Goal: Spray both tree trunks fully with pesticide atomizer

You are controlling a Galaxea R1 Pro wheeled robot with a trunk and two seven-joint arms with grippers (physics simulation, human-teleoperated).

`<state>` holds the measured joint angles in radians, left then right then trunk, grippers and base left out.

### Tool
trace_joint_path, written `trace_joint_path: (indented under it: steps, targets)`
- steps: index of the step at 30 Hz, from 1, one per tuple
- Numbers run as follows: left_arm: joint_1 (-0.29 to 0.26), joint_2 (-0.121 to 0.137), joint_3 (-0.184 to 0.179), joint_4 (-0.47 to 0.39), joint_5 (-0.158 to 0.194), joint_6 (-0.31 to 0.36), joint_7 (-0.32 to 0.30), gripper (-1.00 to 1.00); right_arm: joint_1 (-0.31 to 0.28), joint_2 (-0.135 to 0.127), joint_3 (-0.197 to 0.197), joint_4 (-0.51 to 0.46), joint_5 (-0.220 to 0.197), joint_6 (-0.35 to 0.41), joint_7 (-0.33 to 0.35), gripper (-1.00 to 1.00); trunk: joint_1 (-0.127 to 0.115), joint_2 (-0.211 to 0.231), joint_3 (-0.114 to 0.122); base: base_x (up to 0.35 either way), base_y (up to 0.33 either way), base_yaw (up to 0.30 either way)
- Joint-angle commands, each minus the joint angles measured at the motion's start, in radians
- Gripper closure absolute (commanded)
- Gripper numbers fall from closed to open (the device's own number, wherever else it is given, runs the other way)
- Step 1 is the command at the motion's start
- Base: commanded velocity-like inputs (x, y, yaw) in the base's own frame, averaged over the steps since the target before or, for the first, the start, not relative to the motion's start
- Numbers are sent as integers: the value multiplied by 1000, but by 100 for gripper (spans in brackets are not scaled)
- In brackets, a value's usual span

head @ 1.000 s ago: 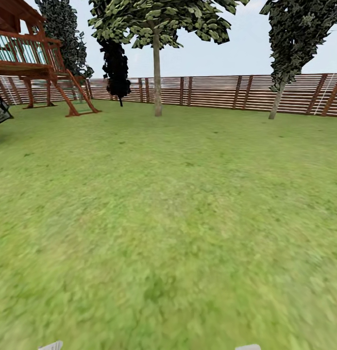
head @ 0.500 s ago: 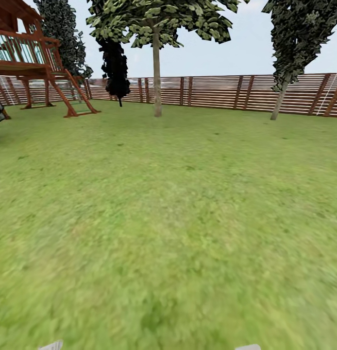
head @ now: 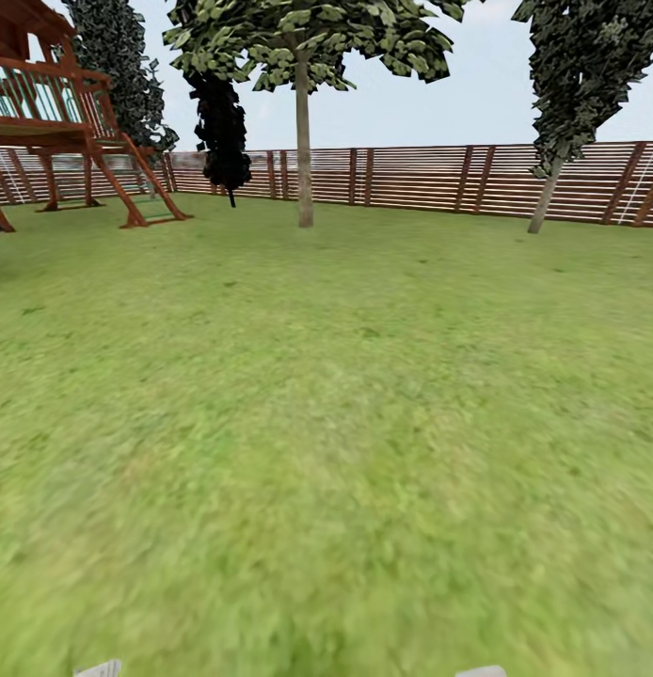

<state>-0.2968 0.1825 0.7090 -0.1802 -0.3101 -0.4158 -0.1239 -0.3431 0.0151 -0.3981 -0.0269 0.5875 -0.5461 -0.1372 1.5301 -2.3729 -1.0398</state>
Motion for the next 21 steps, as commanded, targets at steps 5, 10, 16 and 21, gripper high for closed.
trace_joint_path:
  steps: [5, 10, 16, 21]
  targets:
    - [-1, 0, 9, 0, -6, -3, -6, 100, -1, 0, -4, 1, 11, -2, -8, -100, 0, 0, -1, 338, 0, 0]
    - [-1, 0, 9, 1, -6, -3, -7, 100, -1, 0, -4, 1, 11, -2, -8, -100, 0, 0, -1, 338, 0, 0]
    - [-1, 0, 9, 1, -6, -3, -7, 100, -1, 0, -4, 1, 11, -2, -8, -100, 0, 0, -1, 338, 0, 0]
    - [-1, 0, 9, 1, -6, -3, -7, 100, -1, 0, -4, 1, 11, -2, -8, -100, 0, 0, -1, 338, 0, 0]
